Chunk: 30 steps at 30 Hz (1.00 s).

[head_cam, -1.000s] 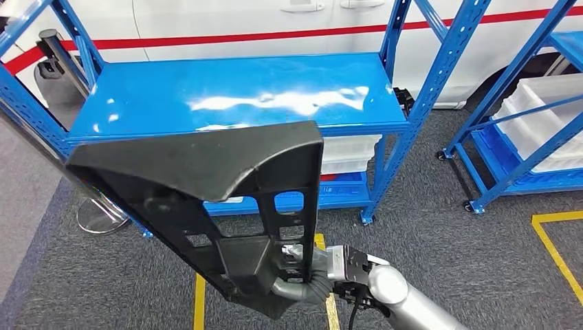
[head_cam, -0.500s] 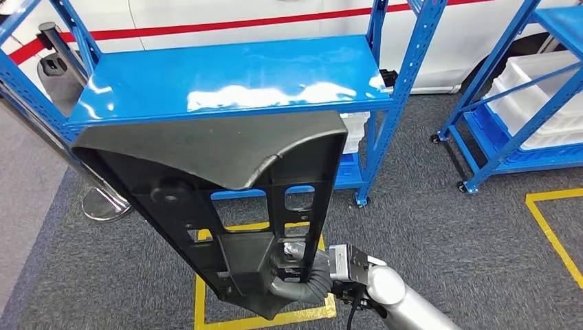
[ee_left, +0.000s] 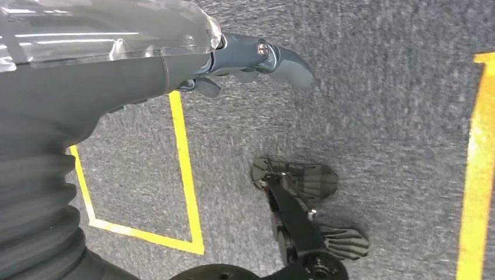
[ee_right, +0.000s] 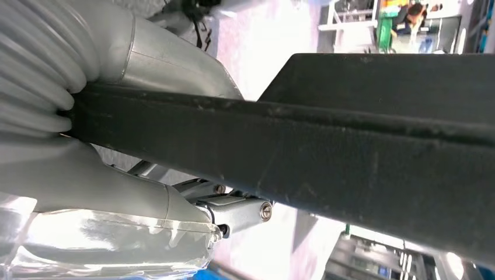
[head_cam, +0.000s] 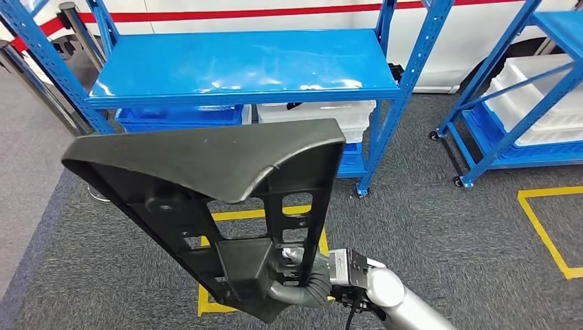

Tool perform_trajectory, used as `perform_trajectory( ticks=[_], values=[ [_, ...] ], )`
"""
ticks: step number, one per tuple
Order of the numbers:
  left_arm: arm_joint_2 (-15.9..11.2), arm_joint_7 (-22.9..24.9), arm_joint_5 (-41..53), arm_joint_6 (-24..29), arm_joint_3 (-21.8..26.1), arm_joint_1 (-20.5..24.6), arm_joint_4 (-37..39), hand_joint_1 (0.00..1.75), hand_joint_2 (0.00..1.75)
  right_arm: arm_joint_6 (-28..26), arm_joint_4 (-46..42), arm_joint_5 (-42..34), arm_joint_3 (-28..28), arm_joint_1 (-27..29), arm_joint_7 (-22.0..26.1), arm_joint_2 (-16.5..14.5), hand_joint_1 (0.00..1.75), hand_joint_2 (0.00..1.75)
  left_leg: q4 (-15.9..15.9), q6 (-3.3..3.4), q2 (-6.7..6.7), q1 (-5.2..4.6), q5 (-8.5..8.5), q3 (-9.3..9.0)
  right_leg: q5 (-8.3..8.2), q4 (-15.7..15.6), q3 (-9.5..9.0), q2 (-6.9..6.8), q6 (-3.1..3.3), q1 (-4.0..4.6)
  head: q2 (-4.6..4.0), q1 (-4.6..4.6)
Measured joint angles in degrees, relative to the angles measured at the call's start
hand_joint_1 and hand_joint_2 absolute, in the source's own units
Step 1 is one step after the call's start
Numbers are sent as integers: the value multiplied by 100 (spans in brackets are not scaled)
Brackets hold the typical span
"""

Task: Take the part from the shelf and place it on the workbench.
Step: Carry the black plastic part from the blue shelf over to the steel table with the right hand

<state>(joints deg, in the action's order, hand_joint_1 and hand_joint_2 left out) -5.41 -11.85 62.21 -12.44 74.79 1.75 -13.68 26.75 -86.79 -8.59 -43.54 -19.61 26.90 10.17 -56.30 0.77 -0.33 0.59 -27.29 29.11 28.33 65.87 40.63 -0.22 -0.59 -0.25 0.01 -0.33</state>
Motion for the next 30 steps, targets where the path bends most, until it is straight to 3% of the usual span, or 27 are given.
perform_trajectory(
  ticks=[1, 2, 3, 4, 6, 7, 8, 10, 12, 13, 15, 17, 18, 19, 20, 21, 23, 24, 27, 29, 30],
  values=[
    [1, -2, 1, 2, 8, -1, 0, 0, 175, 1, 4, 24, 0, 1, 23, 0, 175, 175, -19, 24, -4, -13, 51, 79, 257, 400, 98, 0, -5, -2, -1, 3],
    [1, -5, 1, 4, 14, -2, 0, 0, 175, 0, 10, 54, 0, 3, 48, 1, 175, 175, -40, 32, -6, -27, 97, 164, 399, 742, 160, 0, -4, -1, -1, 3],
    [1, -11, 1, 7, 19, -3, 0, 0, 175, -1, 16, 82, 0, 4, 69, 1, 175, 175, -61, 37, -7, -40, 133, 243, 428, 957, 171, 0, 3, 0, -1, 3],
    [2, -21, -2, 13, 26, -6, 0, 0, 175, -2, 22, 114, 0, 5, 88, 1, 175, 175, -84, 36, 6, -56, 168, 322, 310, 960, 72, 3, 24, 5, -1, 4],
    [5, -41, -10, 25, 47, -7, 0, 0, 175, -1, 28, 194, 0, 4, 118, -5, 175, 175, -112, 25, 53, -84, 229, 439, -9, 423, -382, 67, 120, 28, -1, 3],
    [25, -49, -14, 30, 57, -3, 2, 0, 175, 0, 30, 244, 0, 2, 136, -11, 175, 175, -122, 10, 80, -94, 266, 489, -70, 23, -675, 153, 192, 37, -1, -3],
    [37, -52, -15, 31, 64, 7, 2, 0, 175, 3, 30, 289, -1, -2, 155, -18, 175, 175, -126, -9, 101, -89, 301, 519, -38, -343, -915, 233, 240, 44, 0, -7],
    [58, -67, -11, 31, 70, 24, 4, 0, 175, 9, 32, 357, -3, -11, 182, -29, 175, 175, -116, -74, 157, -56, 381, 564, 84, -745, -1144, 301, 274, 68, 0, -11],
    [49, -90, -4, 29, 79, 19, 4, 0, 175, 10, 35, 408, -8, -22, 193, -39, 175, 175, -103, -145, 226, -44, 437, 594, 37, -871, -1161, 198, 266, 66, -1, -9],
    [52, -102, 0, 25, 82, 10, 4, 0, 175, 9, 37, 432, -10, -28, 194, -47, 175, 175, -151, -172, 222, -48, 385, 629, -5, -913, -1158, 142, 280, 46, -1, -12],
    [60, -128, 3, 15, 87, -2, 4, 0, 175, 4, 42, 475, -15, -33, 197, -64, 175, 175, -560, -226, 165, -31, 54, 803, -83, -970, -1132, 23, 309, 7, -1, -22],
    [67, -155, -1, 10, 95, -1, 4, 0, 175, 1, 58, 508, -20, -33, 196, -72, 175, 175, -1289, -297, 124, 6, -346, 1064, -123, -962, -1071, -92, 323, 6, -1, -28],
    [68, -170, -3, 9, 100, -2, 4, 0, 175, 1, 71, 526, -22, -32, 194, -73, 175, 175, -1549, -332, 114, 26, -429, 1134, -135, -945, -1038, -153, 319, 4, -1, -27],
    [68, -187, -5, 5, 105, -5, 4, 0, 175, 1, 85, 547, -25, -33, 192, -74, 175, 175, -1617, -364, 97, 43, -404, 1111, -142, -921, -1005, -212, 315, 0, -1, -28],
    [69, -207, -7, 0, 109, -8, 4, 0, 175, 0, 97, 570, -27, -35, 191, -75, 175, 175, -1454, -389, 69, 60, -281, 974, -143, -892, -974, -269, 308, -6, -1, -28],
    [69, -228, -7, -5, 111, -8, 4, 0, 175, -2, 104, 590, -31, -39, 190, -77, 175, 175, -1095, -407, 12, 75, -111, 739, -138, -859, -951, -324, 296, -11, -1, -28],
    [68, -255, -9, -16, 115, 8, 4, 0, 175, -13, 108, 632, -48, -62, 188, -80, 175, 175, -368, -375, -159, 53, 86, 296, -127, -805, -920, -424, 247, -3, -1, -25],
    [67, -261, -12, -21, 119, 16, 4, 0, 175, -20, 108, 650, -60, -81, 188, -82, 175, 175, -166, -332, -219, 31, 112, 191, -124, -786, -913, -467, 215, 6, -1, -24],
    [63, -262, -31, -33, 147, 15, 4, 0, 175, -32, 108, 683, -93, -140, 186, -108, 175, 175, -79, -183, -154, 6, 143, 222, -132, -759, -894, -562, 120, 13, 0, -19],
    [65, -255, -44, -35, 170, 13, 4, 0, 175, -35, 106, 692, -114, -176, 182, -138, 175, 175, -45, -96, -70, 32, 203, 257, 18, -587, -815, -387, 60, -5, -1, -16],
    [66, -251, -47, -32, 180, 21, 4, 0, 175, -38, 107, 696, -123, -192, 180, -150, 175, 175, -32, -56, -30, 44, 236, 278, 195, -338, -705, -246, 42, -15, -1, -16]
  ],
)
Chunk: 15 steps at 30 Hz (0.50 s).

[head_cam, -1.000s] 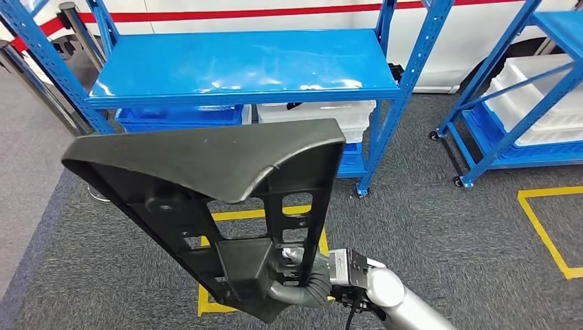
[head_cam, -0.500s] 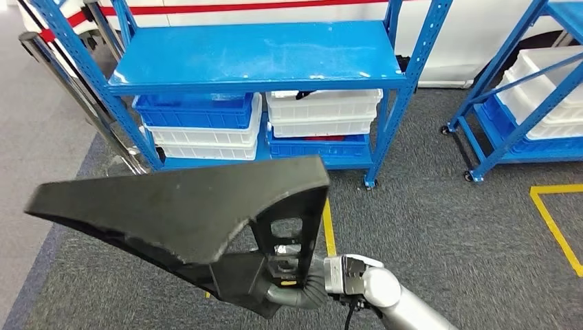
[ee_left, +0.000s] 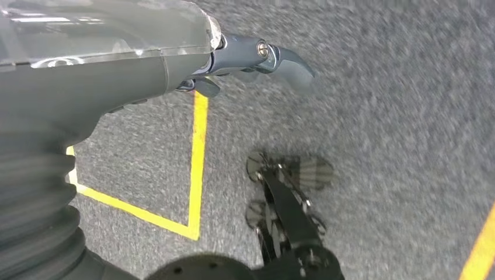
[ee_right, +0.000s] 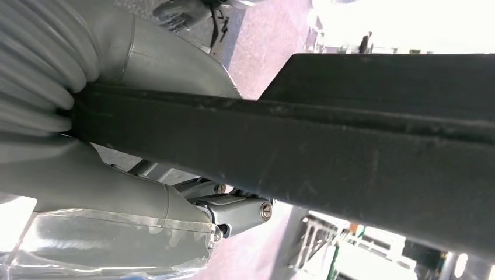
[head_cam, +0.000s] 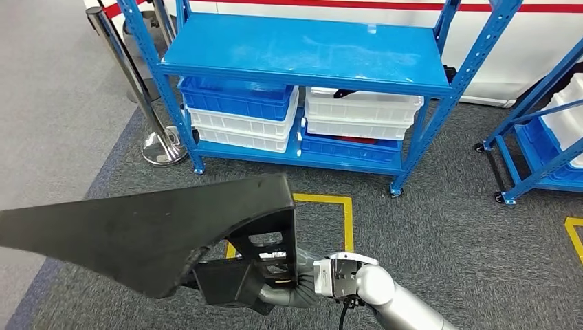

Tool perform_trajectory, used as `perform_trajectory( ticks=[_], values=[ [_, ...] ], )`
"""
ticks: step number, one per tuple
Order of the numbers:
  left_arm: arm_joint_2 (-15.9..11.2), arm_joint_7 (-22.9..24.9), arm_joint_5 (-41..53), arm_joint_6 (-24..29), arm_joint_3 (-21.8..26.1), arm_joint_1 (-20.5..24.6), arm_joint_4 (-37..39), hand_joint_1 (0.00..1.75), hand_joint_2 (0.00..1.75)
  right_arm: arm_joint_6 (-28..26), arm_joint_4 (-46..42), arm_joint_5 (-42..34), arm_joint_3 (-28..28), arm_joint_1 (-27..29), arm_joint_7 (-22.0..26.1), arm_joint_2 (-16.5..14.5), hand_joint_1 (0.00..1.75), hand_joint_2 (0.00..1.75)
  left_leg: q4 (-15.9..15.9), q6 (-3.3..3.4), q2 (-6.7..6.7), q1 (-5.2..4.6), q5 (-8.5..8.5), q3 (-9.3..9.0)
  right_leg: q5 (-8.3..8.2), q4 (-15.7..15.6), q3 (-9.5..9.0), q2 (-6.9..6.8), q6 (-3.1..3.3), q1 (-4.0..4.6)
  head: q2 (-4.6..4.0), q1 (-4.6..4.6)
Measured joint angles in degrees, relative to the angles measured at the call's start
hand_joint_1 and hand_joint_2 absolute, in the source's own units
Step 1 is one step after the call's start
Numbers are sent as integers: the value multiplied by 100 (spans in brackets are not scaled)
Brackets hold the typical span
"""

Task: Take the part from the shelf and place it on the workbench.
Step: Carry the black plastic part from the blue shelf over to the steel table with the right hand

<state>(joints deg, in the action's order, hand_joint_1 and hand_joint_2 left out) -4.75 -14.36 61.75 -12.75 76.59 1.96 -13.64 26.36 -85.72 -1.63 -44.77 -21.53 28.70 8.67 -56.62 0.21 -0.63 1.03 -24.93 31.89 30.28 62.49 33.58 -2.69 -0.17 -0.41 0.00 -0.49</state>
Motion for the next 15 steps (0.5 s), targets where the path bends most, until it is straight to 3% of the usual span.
perform_trajectory(
  ticks=[2, 3, 4, 5, 6, 8, 10, 12, 14, 15],
  values=[
    [2, -1, -2, 24, 16, 21, 0, 0, 175, -8, 16, 2, -15, -18, -2, -13, 175, 175, -4, 37, 99, -8, 49, 70, 408, 752, 327, 199, -6, -11, 0, 2],
    [2, -3, 0, 40, 21, 28, 0, 0, 175, -13, 29, 2, -24, -21, -3, -14, 175, 175, -9, 40, 161, -11, 72, 103, 520, 1067, 462, 228, -6, -12, 0, 1],
    [3, -8, 2, 66, 25, 27, 0, 0, 175, -17, 42, 4, -35, -27, -4, -16, 175, 175, -17, 34, 229, -12, 91, 130, 512, 1187, 503, 240, -1, -14, 0, 1],
    [5, -13, 4, 92, 26, 24, 0, 0, 175, -21, 49, 9, -45, -36, -3, -20, 175, 175, -28, 24, 299, -13, 107, 151, 396, 1089, 435, 252, 8, -19, 0, 1],
    [7, -17, 7, 117, 27, 20, 0, 0, 175, -27, 51, 14, -54, -51, -2, -22, 175, 175, -43, 12, 367, -13, 117, 163, 198, 774, 259, 288, 23, -26, 0, 1],
    [15, -32, 9, 168, 29, 26, 0, 0, 175, -45, 45, 36, -71, -87, 4, -26, 175, 175, -93, -29, 493, -15, 134, 206, -108, 18, -123, 511, 49, -48, 0, 1],
    [20, -50, 9, 210, 31, 35, 0, 0, 175, -66, 33, 74, -88, -108, 6, -31, 175, 175, -126, -103, 607, -15, 170, 283, -183, -320, -258, 665, 50, -45, 0, -1],
    [20, -59, 16, 239, 36, 16, -1, 0, 175, -78, 15, 113, -99, -115, 2, -47, 175, 175, -111, -190, 704, 0, 218, 344, -212, -334, -235, 585, 77, -37, 0, -2],
    [25, -67, 18, 263, 45, -7, -1, 0, 175, -87, -3, 158, -110, -132, 2, -78, 175, 175, -244, -247, 543, 0, 123, 427, -263, -371, -225, 456, 151, -54, 0, -15],
    [27, -76, 6, 281, 52, -1, -1, 0, 175, -93, -10, 184, -120, -139, 3, -93, 175, 175, -479, -268, 396, -1, -31, 532, -285, -388, -216, 379, 182, -62, 0, -27]
  ],
)
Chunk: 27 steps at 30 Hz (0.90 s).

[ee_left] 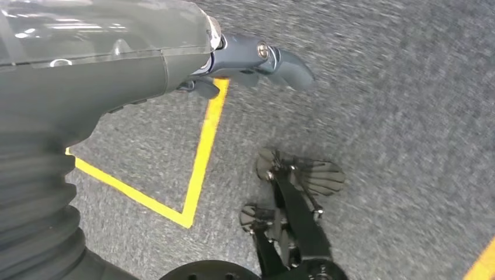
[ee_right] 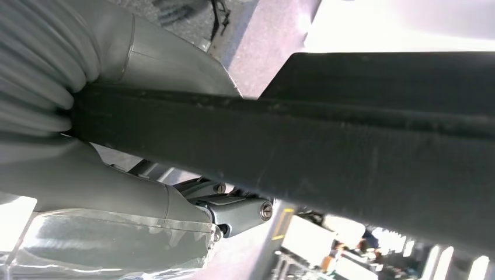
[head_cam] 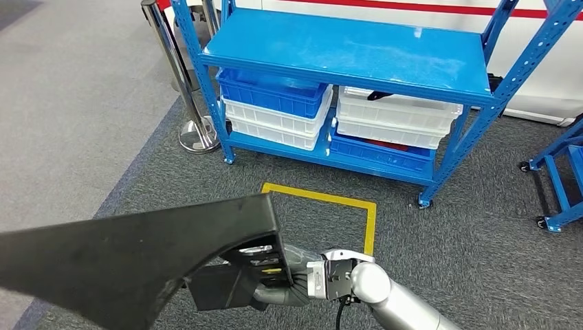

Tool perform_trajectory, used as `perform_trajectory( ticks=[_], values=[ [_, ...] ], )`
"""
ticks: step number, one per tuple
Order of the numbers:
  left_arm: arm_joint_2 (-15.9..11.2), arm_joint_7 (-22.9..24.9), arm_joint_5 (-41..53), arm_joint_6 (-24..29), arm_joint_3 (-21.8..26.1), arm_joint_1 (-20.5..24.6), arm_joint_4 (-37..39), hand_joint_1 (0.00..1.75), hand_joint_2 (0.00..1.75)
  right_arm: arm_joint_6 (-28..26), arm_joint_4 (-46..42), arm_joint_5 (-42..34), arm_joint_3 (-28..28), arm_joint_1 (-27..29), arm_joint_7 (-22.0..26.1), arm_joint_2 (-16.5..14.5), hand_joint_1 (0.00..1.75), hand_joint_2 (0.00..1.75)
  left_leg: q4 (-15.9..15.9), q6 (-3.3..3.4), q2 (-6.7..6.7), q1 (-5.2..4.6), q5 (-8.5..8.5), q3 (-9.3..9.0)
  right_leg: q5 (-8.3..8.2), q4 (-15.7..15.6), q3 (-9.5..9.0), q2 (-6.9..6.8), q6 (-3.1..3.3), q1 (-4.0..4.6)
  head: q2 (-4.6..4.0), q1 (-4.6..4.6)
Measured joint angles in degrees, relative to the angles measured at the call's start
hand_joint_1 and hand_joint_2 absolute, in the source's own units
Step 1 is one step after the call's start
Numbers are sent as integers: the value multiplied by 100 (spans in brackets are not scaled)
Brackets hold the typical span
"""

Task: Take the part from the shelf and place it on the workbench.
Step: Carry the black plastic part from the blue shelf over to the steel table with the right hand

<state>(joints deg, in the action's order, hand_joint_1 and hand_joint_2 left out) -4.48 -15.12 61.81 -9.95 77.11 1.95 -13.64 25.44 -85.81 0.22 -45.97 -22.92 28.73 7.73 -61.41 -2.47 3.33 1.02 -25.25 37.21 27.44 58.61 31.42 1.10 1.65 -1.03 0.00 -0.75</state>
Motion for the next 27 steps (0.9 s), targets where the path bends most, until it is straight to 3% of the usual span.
perform_trajectory(
  ticks=[2, 3, 4, 5, 6, 8, 9, 11, 13, 15, 17, 18, 19, 20, 22, 24, 26, 27],
  values=[
    [9, -29, -65, 43, 28, 30, 1, 0, 175, -16, -6, 65, -40, -7, 3, -14, 175, 175, -751, -39, -238, 3, -416, 310, -19, 1, 36, -159, 32, 29, 0, -22],
    [17, -46, -107, 60, 55, 42, 1, 0, 175, -22, -5, 89, -64, -6, 4, -15, 175, 175, -1090, -54, -272, 8, -560, 438, -23, 6, 56, -244, 38, 43, 0, -23],
    [27, -65, -149, 82, 88, 42, 1, 0, 175, -28, -4, 107, -92, -6, 8, -17, 175, 175, -1248, -60, -288, 11, -602, 469, -26, 11, 71, -325, 42, 54, 0, -23],
    [39, -83, -178, 109, 118, 37, 1, 0, 175, -33, -4, 115, -115, -8, 13, -19, 175, 175, -1188, -57, -302, 10, -544, 388, -28, 15, 78, -401, 43, 64, 0, -24],
    [48, -105, -197, 148, 145, 31, 1, 0, 175, -36, -6, 115, -132, -14, 21, -22, 175, 175, -900, -42, -329, 8, -399, 188, -28, 17, 78, -474, 42, 73, 0, -24],
    [61, -147, -226, 230, 182, 37, -1, 0, 175, -38, -19, 90, -157, -43, 40, -30, 175, 175, -88, 33, -510, -29, -131, -303, -27, 18, 69, -601, 31, 101, 0, -23],
    [69, -167, -241, 260, 203, 46, -1, 0, 175, -34, -30, 65, -167, -66, 51, -33, 175, 175, 199, 83, -588, -58, -61, -458, -30, 19, 69, -655, 12, 114, 0, -21],
    [84, -197, -267, 324, 252, 47, -2, 0, 175, -10, -51, 1, -187, -115, 76, -43, 175, 175, 369, 166, -623, -111, -46, -511, -41, 15, 71, -749, -36, 127, 0, -20],
    [101, -234, -283, 407, 297, 17, -3, 0, 175, 33, -76, -57, -208, -167, 90, -55, 175, 175, 426, 229, -516, -97, 9, -500, -34, 15, 55, -790, -97, 118, 0, -18],
    [124, -276, -311, 465, 340, 12, -8, 0, 175, 66, -117, -92, -226, -207, 100, -59, 175, 175, 507, 292, -420, -59, 83, -520, 158, 257, 146, -555, -154, 100, 0, -15],
    [143, -307, -347, 486, 383, 38, -14, 0, 175, 78, -144, -112, -245, -209, 108, -53, 175, 175, 525, 325, -310, -44, 130, -498, 545, 953, 458, -232, -183, 76, 0, -11],
    [147, -320, -360, 492, 399, 48, -17, 0, 175, 80, -149, -126, -258, -199, 108, -48, 175, 175, 512, 329, -246, -44, 141, -472, 693, 1325, 631, -161, -191, 70, 0, -8],
    [151, -330, -369, 499, 414, 52, -18, 0, 175, 80, -151, -154, -269, -190, 107, -43, 175, 175, 493, 327, -173, -45, 146, -448, 743, 1565, 749, -132, -198, 66, 0, -9],
    [155, -339, -370, 508, 425, 51, -19, 0, 175, 77, -163, -203, -276, -184, 105, -41, 175, 175, 466, 321, -101, -45, 147, -427, 671, 1583, 766, -122, -201, 61, 0, -9],
    [162, -344, -359, 529, 441, 51, -20, 0, 175, 68, -226, -365, -265, -181, 107, -38, 175, 175, 400, 299, 46, -43, 136, -396, 277, 1004, 497, -44, -192, 38, 0, -8],
    [166, -310, -314, 545, 446, 66, -26, 0, 175, 46, -328, -560, -221, -172, 115, -39, 175, 175, 322, 245, 181, -49, 119, -337, 26, 350, 202, 232, -184, 1, 1, -11],
    [163, -238, -266, 563, 446, 81, -43, 0, 175, -3, -405, -681, -156, -130, 161, -56, 175, 175, 286, 162, 300, -35, 132, -258, 16, 164, 150, 369, -165, 4, 1, -13],
    [161, -197, -254, 575, 446, 82, -51, 0, 175, -38, -422, -700, -127, -97, 210, -80, 175, 175, 291, 118, 359, -22, 150, -224, -2, 153, 160, 305, -141, 12, 1, -13]
  ],
)
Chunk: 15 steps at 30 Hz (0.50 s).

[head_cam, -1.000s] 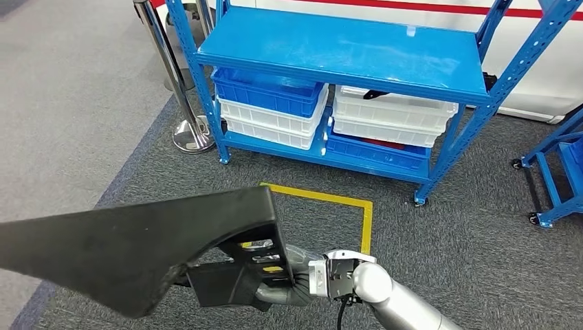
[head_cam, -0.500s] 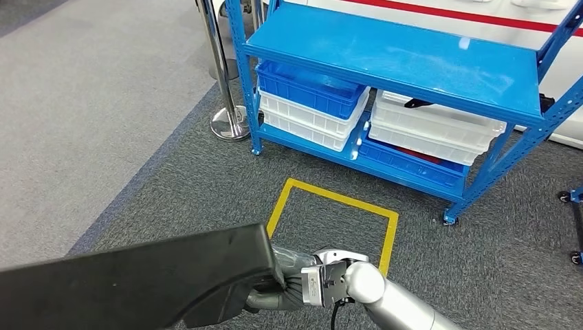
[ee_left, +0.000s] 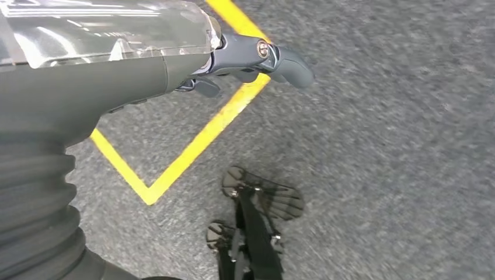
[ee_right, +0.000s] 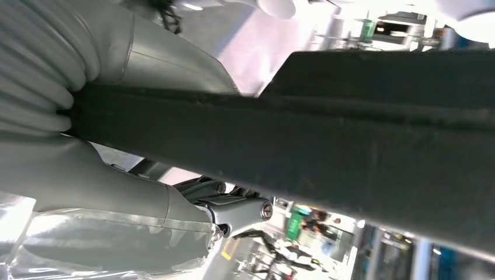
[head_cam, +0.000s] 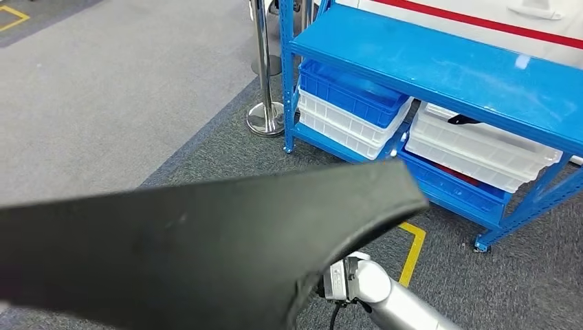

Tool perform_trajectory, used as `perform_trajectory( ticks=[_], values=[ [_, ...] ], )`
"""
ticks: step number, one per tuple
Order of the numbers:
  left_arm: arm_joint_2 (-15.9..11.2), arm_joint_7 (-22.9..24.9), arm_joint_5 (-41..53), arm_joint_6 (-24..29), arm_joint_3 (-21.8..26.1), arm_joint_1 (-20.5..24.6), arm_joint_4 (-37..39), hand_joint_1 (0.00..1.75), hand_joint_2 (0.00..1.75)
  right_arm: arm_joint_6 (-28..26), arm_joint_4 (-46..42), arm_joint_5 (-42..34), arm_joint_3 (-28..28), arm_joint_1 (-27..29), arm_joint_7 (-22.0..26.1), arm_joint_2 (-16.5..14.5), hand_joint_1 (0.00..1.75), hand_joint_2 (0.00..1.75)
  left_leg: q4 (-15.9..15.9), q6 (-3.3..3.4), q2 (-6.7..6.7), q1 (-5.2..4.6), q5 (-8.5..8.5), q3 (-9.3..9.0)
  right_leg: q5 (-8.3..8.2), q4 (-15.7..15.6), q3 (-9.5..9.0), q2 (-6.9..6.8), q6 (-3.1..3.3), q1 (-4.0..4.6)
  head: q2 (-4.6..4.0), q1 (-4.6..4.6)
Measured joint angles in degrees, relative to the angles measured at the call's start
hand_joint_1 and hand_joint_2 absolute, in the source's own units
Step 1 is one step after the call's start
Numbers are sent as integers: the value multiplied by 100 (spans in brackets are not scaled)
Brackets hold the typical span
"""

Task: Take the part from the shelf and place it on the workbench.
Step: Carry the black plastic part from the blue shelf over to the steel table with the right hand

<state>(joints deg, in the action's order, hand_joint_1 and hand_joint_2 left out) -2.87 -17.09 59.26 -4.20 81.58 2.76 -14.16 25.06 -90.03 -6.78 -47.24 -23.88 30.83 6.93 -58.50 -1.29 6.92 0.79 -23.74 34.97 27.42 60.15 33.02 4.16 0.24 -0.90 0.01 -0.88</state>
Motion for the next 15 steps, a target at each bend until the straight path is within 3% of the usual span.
perform_trajectory(
  ticks=[1, 3, 5, 7, 8, 9, 10, 12, 14, 15],
  values=[
    [0, 39, 4, 15, 2, -7, -6, 0, 175, -38, 3, -4, 28, 32, 77, -44, 175, 175, 2, -38, -1, 15, 8, 20, -17, -17, 0, -72, 38, 4, -1, 1],
    [2, 108, 7, 44, 5, -6, -12, 0, 175, -92, 45, -14, 81, 91, 286, -170, 175, 175, -187, -97, -234, 6, -122, 123, -51, -58, -7, -215, 111, -9, -1, -10],
    [6, 148, 8, 67, 6, 27, -15, 0, 175, -85, 115, -55, 143, 158, 475, -279, 175, 175, -810, -145, -545, -3, -484, 400, -58, -72, 0, -383, 152, 1, -1, -21],
    [15, 163, 7, 80, 7, 48, -16, 0, 175, -32, 202, -96, 194, 239, 557, -349, 175, 175, -1480, -174, -640, 6, -769, 690, -52, -69, 13, -563, 167, 22, -1, -21],
    [20, 165, 6, 85, 8, 42, -16, 0, 175, -1, 244, -106, 209, 276, 569, -384, 175, 175, -1578, -176, -653, 7, -771, 713, -49, -68, 17, -643, 171, 31, -1, -21],
    [24, 165, 5, 89, 9, 33, -16, 0, 175, 29, 278, -104, 220, 304, 571, -424, 175, 175, -1442, -165, -670, 6, -671, 618, -46, -67, 16, -715, 173, 40, -1, -21],
    [24, 163, 4, 92, 10, 26, -17, 0, 175, 57, 302, -97, 226, 321, 569, -466, 175, 175, -1100, -138, -711, -1, -500, 415, -42, -67, 12, -782, 171, 50, -1, -21],
    [17, 147, 3, 91, 12, 39, -32, 0, 175, 105, 330, -61, 235, 329, 552, -543, 175, 175, -309, -36, -935, -54, -235, -17, -30, -67, -2, -904, 155, 76, -1, -18],
    [7, 119, 2, 76, 13, 53, -49, 0, 175, 144, 358, -5, 237, 332, 526, -588, 175, 175, 34, 61, -1057, -116, -168, -178, -19, -70, -15, -1010, 112, 85, -1, -18],
    [-4, 101, 0, 62, 16, 48, -52, 0, 175, 163, 376, 25, 237, 334, 515, -602, 175, 175, 42, 90, -1008, -130, -158, -169, -17, -76, -24, -1059, 85, 86, -1, -18]
  ],
)
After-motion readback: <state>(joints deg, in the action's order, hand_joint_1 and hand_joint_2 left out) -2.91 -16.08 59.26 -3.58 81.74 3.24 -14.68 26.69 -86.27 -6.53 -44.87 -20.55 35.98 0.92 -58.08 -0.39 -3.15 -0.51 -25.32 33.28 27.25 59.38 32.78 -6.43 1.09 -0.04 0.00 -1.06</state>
